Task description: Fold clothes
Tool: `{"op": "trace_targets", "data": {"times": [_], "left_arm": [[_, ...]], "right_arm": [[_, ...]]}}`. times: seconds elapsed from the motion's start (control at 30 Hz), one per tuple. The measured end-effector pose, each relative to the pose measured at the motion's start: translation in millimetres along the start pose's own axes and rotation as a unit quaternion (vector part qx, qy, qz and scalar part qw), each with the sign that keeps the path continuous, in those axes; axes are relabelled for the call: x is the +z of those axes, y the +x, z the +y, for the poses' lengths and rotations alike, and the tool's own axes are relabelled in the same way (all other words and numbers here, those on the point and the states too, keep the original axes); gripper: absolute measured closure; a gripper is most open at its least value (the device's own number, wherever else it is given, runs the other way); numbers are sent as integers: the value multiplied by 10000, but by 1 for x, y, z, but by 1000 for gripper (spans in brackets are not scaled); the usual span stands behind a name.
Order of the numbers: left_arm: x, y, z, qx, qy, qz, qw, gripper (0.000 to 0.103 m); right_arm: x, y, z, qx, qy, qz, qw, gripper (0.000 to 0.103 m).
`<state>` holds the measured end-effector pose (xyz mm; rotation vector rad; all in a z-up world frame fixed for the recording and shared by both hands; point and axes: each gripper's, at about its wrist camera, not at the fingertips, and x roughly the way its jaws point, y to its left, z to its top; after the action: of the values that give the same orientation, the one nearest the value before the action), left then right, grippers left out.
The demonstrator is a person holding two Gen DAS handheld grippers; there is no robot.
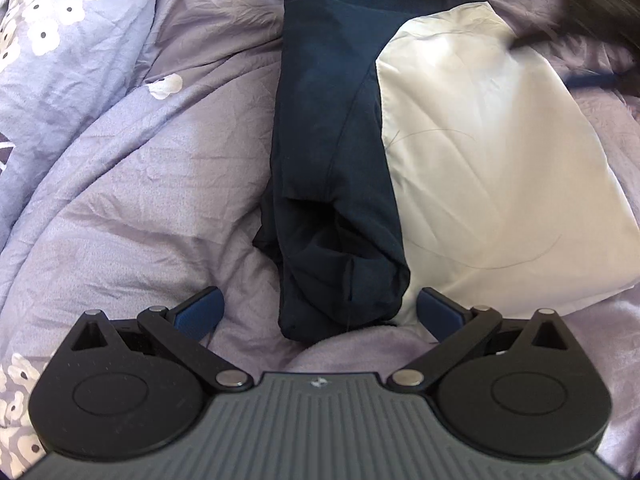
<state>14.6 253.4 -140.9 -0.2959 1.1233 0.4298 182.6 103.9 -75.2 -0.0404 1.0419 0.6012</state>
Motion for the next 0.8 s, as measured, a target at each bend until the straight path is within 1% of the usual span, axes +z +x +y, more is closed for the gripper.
{"op": "trace_targets", "data": {"times": [0.1, 0.13, 0.2, 0.27, 0.3, 0.37, 0.43, 0.5, 0.6, 0.63, 0.8], "left_arm": [[-2, 1, 1, -22, 20, -66, 10000, 0], [-3, 1, 0, -21, 35, -89, 10000, 0], [-5, 1, -1, -16, 66, -136, 9999, 0], [-4, 0, -3, 31, 22, -95, 9999, 0], [-4, -1, -3, 56, -3, -70, 10000, 0], [-3, -2, -5, 107, -55, -21, 9999, 0], [-2, -3, -6, 157, -106, 29, 9998, 0], [-1, -4, -7, 208, -157, 78, 9996, 0], [0, -6, -9, 284, -234, 152, 9992, 0], [0, -10, -12, 388, -297, 245, 9985, 0], [-15, -53, -53, 946, 113, 429, 9945, 0]], "right_arm": [[-54, -21, 6, -243, -625, 493, 9965, 6], [-70, -27, 6, -297, -738, 532, 9954, 5], [-93, -40, 4, -325, -822, 461, 9950, 4], [-110, -50, 8, -523, -1086, 593, 9909, 3], [-119, -56, 10, -606, -1231, 582, 9888, 3], [-129, -70, 9, -576, -1137, 431, 9909, 3], [-136, -85, 5, -459, -813, 255, 9953, 3], [-142, -100, 2, -420, -591, -16, 9974, 3], [-146, -112, 3, -411, -556, -268, 9972, 3], [-147, -114, 5, -418, -592, -333, 9968, 3], [-154, -126, 4, -331, -649, -619, 9954, 3]]}}
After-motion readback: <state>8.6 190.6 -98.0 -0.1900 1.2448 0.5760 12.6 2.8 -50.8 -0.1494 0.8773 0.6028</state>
